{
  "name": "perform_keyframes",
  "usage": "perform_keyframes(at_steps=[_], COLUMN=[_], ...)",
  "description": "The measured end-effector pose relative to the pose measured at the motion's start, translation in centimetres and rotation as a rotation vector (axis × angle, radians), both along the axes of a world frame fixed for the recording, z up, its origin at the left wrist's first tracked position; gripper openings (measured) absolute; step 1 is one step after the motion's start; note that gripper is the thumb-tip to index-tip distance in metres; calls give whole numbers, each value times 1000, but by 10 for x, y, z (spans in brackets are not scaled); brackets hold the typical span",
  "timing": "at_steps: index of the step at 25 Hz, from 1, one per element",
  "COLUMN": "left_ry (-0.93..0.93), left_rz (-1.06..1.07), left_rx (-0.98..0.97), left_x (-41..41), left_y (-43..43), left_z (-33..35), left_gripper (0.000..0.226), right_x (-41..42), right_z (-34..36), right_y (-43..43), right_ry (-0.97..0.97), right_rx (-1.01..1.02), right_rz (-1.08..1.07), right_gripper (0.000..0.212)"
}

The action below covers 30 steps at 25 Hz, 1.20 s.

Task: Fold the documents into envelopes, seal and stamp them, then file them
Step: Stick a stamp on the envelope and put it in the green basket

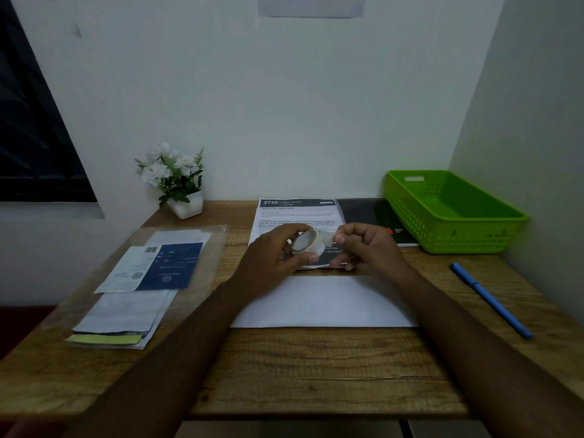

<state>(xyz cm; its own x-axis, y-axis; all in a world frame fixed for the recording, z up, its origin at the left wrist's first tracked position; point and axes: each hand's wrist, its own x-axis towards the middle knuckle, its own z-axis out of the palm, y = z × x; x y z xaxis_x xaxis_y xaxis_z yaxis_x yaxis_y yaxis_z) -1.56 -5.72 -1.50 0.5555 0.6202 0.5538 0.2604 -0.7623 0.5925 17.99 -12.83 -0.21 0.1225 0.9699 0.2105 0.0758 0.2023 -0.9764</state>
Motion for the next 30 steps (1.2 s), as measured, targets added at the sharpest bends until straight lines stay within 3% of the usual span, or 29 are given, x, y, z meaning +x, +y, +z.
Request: perform_keyframes(at_steps=[11, 16, 20, 24, 30], left_ry=[-14, 6, 125, 333, 423], left_rz=[3, 158, 454, 857, 842], left_rx=[-65, 47, 174, -74, -169], left_x=[-1, -14, -37, -60, -61], left_y=[5, 21, 55, 83, 100], left_z=[0, 0, -7, -11, -14], left_gripper=[47, 54, 51, 50, 55], right_x=[1, 1, 0, -2, -2], right_z=[3, 2, 3, 3, 2], right_y=[1, -2, -2, 1, 1], right_ry=[195, 187, 222, 253, 278], right_rx=[-22, 11, -18, -71, -72], right_rz=[18, -49, -19, 39, 91], right_gripper=[5, 2, 5, 12, 9])
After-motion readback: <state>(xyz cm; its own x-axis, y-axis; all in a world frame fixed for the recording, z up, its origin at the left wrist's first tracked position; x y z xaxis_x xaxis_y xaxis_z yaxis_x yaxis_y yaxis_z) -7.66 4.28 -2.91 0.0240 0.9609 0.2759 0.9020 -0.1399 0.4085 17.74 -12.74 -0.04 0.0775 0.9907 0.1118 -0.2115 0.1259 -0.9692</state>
